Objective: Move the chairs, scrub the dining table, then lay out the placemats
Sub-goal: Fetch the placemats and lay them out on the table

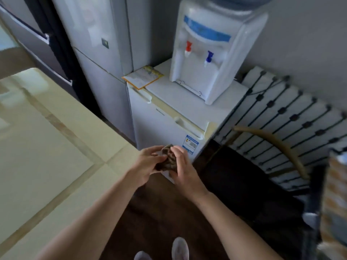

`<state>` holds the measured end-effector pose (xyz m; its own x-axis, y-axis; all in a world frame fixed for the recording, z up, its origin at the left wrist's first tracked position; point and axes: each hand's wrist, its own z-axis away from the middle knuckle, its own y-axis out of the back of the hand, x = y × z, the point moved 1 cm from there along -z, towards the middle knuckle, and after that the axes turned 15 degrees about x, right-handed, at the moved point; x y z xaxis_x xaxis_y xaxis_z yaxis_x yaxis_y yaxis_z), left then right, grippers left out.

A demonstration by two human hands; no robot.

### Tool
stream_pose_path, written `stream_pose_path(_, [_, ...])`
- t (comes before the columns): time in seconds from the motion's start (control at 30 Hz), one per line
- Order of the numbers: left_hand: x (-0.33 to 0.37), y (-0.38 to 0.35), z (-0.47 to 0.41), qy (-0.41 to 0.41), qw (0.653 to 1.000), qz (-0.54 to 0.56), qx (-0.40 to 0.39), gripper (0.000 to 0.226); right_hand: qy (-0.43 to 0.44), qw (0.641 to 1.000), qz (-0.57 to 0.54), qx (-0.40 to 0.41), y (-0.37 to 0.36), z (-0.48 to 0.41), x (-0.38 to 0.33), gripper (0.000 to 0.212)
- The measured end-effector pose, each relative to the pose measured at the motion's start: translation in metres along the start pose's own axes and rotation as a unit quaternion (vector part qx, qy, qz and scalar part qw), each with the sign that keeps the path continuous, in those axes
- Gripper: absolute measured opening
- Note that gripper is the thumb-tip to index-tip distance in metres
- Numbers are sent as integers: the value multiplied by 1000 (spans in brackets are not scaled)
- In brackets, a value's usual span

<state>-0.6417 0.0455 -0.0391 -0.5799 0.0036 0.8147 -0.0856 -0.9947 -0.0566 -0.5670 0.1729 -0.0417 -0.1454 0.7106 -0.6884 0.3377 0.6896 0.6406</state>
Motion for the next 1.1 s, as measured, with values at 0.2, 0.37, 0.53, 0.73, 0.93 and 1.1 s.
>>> stream_pose_path(0.2, [3,-91,58,-42,998,-8,-48,30,-217,974,-49,37,102,49,27,86])
stream_pose_path(0.37, [-22,-167,109,-25,992,-4,-126,31,-390,894,-179,130,184,110,51,49])
stream_pose_path(0.53, [-80,-260,180,11,985,-17,-169,28,-494,788,-300,212,269,198,92,23])
stream_pose_path(0.73, [-158,-360,260,35,978,-47,-200,27,-545,708,-361,267,365,314,136,33])
stream_pose_path(0.93, [-210,-427,297,80,977,-70,-186,24,-573,620,-410,345,420,381,173,43])
stream_pose_path(1.1, [-240,-483,290,72,971,-149,-174,25,-581,562,-389,443,450,402,215,39])
